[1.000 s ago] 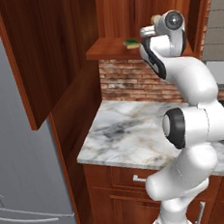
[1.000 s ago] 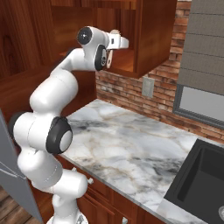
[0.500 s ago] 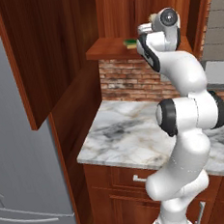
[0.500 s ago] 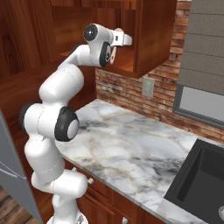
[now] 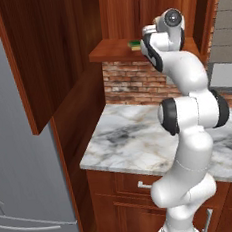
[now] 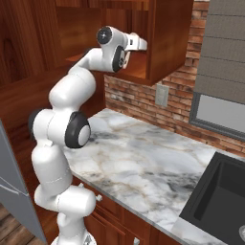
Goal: Pick up the sponge and dish brush from the sink, and place them back in the cabinet, and close the cabinet door.
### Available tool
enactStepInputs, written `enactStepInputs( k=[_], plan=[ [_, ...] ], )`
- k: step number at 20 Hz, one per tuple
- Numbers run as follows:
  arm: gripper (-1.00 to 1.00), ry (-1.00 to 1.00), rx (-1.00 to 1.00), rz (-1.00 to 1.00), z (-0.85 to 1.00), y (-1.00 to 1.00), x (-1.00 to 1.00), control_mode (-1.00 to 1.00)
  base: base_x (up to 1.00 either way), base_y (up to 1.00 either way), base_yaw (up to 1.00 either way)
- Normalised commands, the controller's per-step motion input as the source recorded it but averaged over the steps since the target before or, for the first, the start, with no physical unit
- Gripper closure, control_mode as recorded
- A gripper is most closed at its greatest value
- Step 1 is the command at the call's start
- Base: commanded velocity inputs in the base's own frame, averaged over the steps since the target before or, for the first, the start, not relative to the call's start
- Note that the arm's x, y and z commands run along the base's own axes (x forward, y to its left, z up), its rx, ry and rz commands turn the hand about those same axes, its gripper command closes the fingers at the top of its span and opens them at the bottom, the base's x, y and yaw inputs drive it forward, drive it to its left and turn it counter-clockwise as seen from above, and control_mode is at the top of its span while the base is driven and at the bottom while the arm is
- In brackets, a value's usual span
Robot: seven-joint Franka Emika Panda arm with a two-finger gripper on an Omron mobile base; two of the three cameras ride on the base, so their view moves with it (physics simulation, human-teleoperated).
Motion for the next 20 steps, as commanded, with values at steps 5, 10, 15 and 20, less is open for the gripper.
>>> enactStepInputs(
  k=[5,10,15,20],
  plan=[
    [1.0,-0.02,0.0,0.0,-0.4,-0.07,0.19,-1.0,0.0,0.0,0.0],
    [1.0,-0.02,0.0,0.0,-0.37,-0.05,0.18,-1.0,0.0,0.0,0.0],
    [1.0,0.0,0.0,0.0,-0.3,-0.01,0.16,-1.0,0.0,0.0,0.0],
    [1.0,0.0,0.0,0.0,-0.14,0.0,0.07,-1.0,0.0,0.0,0.0]
  ],
)
